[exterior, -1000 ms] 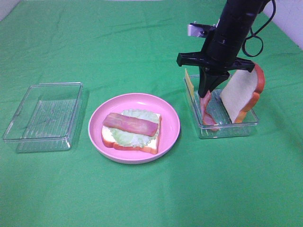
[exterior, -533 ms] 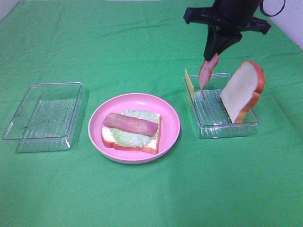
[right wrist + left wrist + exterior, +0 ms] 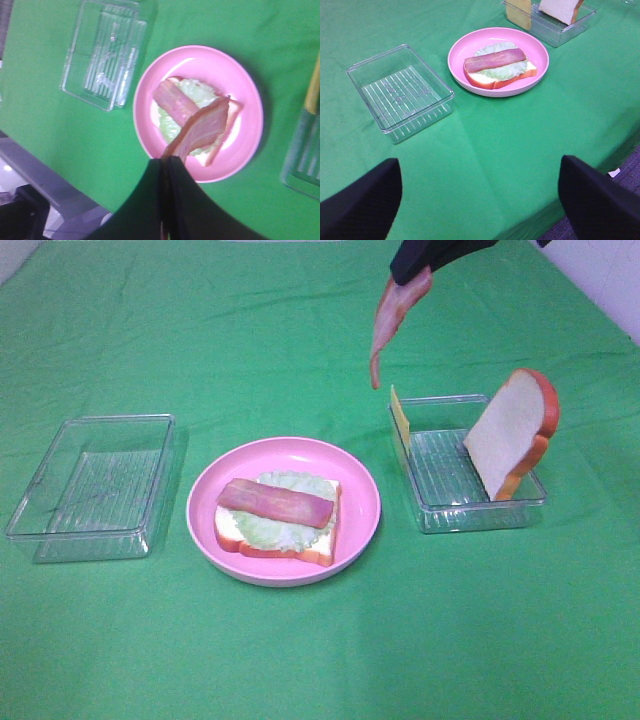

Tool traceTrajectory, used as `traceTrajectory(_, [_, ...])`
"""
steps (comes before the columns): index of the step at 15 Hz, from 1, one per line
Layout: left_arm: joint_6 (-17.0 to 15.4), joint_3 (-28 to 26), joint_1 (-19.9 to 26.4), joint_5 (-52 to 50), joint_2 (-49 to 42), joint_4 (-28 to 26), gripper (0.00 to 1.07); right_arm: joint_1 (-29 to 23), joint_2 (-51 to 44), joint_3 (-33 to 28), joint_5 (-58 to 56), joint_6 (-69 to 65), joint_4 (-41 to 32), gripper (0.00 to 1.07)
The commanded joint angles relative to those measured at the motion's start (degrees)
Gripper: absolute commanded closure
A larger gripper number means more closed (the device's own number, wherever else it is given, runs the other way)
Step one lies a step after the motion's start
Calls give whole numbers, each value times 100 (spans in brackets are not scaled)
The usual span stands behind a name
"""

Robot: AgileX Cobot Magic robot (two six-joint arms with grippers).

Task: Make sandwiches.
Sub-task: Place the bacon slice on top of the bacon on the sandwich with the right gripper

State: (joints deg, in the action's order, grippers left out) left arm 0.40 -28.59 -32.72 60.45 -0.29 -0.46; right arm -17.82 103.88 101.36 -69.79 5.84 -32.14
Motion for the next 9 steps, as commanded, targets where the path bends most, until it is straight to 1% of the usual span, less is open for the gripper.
traceTrajectory(1, [-40,6,17,-63,-126,-57,26,-264,493,23,-384,630,-1014,107])
traceTrajectory(2, [-40,6,17,-63,-126,-57,26,-264,493,23,-384,630,-1014,107])
traceTrajectory(3, [-40,6,17,-63,-126,-57,26,-498,688,23,-378,728,-1117,107])
traceTrajectory(4, [-40,6,17,-63,-126,-57,26,-1020,1152,23,-246,928,-1289,107])
traceTrajectory(5, [-40,6,17,-63,-126,-57,26,-1232,1409,23,-149,968,-1455,107])
traceTrajectory(6, [-40,6,17,-63,-126,-57,26,-1232,1409,23,-149,968,-1455,107])
traceTrajectory(7, [-40,6,17,-63,-126,-57,26,-1484,1828,23,34,1117,-1736,107])
traceTrajectory(9, [-40,6,17,-63,-126,-57,26,-1524,2154,23,246,1123,-1719,107])
